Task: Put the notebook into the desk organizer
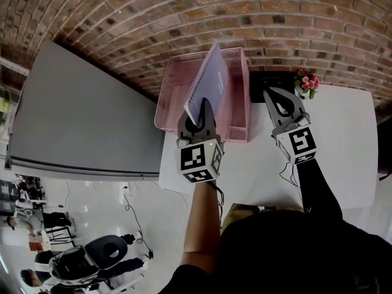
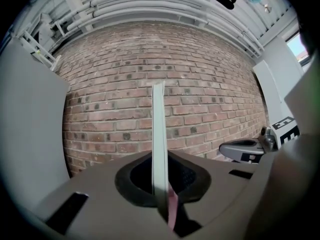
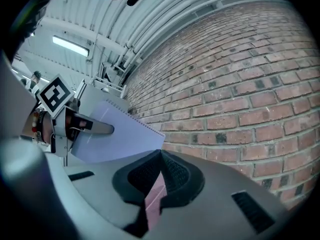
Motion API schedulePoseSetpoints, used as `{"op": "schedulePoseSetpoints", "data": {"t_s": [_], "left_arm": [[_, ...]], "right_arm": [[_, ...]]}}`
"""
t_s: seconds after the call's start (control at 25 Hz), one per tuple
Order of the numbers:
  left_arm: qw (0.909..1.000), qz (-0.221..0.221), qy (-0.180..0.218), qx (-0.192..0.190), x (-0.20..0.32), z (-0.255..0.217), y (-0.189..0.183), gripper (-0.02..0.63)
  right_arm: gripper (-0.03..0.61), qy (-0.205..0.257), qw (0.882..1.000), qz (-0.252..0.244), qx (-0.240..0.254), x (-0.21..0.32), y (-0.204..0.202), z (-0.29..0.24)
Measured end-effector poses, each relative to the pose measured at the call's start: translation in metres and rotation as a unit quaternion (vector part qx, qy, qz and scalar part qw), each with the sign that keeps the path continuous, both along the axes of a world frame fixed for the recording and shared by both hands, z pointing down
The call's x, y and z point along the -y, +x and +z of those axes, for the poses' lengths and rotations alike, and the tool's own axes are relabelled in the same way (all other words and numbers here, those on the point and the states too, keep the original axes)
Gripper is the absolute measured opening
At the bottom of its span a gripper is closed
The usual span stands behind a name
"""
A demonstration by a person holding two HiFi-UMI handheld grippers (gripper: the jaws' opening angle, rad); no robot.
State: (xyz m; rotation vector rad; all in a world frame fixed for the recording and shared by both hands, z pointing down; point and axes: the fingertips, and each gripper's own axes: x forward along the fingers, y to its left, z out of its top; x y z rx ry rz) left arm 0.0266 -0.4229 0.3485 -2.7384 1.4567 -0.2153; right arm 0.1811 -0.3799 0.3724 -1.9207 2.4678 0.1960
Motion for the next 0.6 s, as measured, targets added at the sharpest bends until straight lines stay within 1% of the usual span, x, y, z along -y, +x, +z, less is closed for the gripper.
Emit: {"op": "schedulePoseSetpoints", "data": {"t_s": [0.32,0.6], "left_arm": [[0.9980,-0.005,-0.051,0.036,0.026,0.025,0.004,0.043],[0.9953,-0.004,-0.083,0.050,0.037,0.044,0.007,0.050]], "right_arm": [[0.020,-0.010,1.000,0.011,0.014,0.012,0.009,0.008],[0.020,-0.019,1.000,0.020,0.012,0.018,0.012,0.015]]}}
